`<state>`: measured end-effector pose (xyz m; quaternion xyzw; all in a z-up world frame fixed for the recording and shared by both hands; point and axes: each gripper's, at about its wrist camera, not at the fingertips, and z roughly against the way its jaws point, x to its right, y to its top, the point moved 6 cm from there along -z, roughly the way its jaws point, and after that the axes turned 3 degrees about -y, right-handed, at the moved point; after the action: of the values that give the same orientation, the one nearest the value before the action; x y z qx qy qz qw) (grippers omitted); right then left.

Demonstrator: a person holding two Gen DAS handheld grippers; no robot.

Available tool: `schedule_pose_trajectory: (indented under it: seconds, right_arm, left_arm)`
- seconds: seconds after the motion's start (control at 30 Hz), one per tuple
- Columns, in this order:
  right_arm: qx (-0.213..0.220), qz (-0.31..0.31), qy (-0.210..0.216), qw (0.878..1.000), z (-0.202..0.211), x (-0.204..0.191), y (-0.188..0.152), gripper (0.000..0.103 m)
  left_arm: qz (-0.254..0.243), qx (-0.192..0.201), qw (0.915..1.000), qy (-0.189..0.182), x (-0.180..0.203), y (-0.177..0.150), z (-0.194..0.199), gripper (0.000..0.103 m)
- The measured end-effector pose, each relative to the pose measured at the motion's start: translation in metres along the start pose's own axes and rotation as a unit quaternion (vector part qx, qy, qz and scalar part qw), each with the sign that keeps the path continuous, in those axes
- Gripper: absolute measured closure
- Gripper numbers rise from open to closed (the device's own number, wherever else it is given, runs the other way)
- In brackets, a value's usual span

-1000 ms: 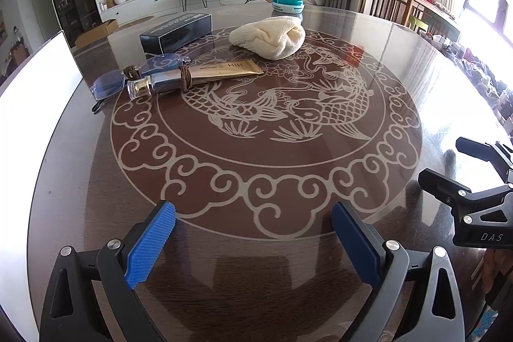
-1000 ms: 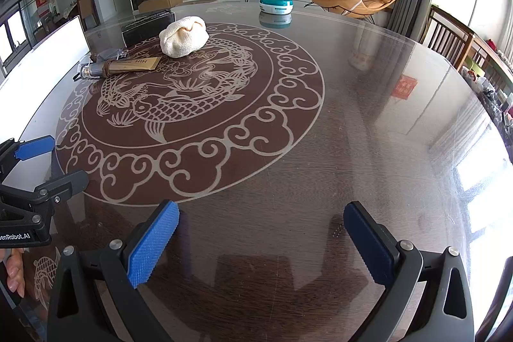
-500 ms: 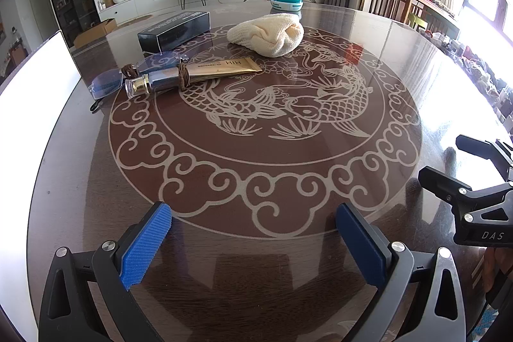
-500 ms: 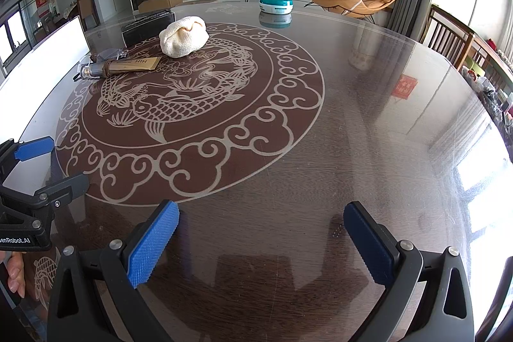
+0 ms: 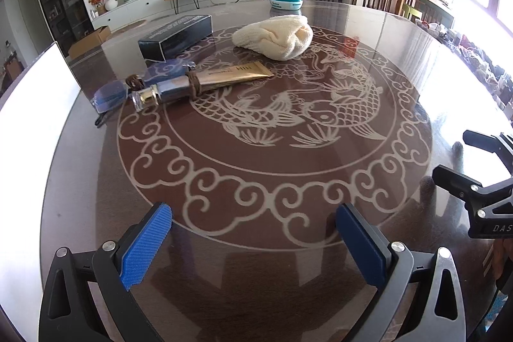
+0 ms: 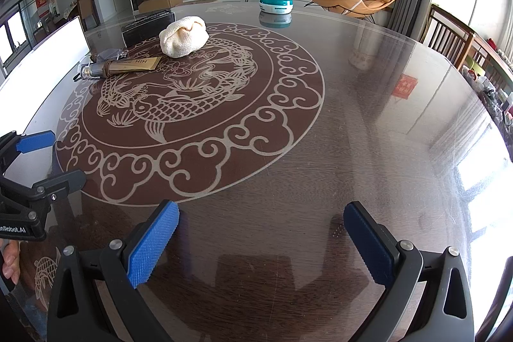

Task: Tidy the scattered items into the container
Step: 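Lower the left gripper onto the gold tube and close it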

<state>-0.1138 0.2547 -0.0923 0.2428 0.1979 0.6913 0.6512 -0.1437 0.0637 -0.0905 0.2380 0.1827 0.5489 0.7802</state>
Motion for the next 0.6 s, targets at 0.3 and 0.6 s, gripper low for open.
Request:
schedule_pose_trajectory:
  seconds: [0.3,0.6]
  right_arm:
    - [0.000,0.000,0.000,1.000,0.000,0.000,0.000,0.000]
    - [0.000,0.000,0.000,1.000,0.000,0.000,0.000,0.000]
  left_arm:
    - [0.042,0.053,0.9973,0.027,-0.067,0.097,-0.008,0.000]
    - [-0.030,0.018,0.9989,0.033,-0.057,0.111,-0.064,0.000]
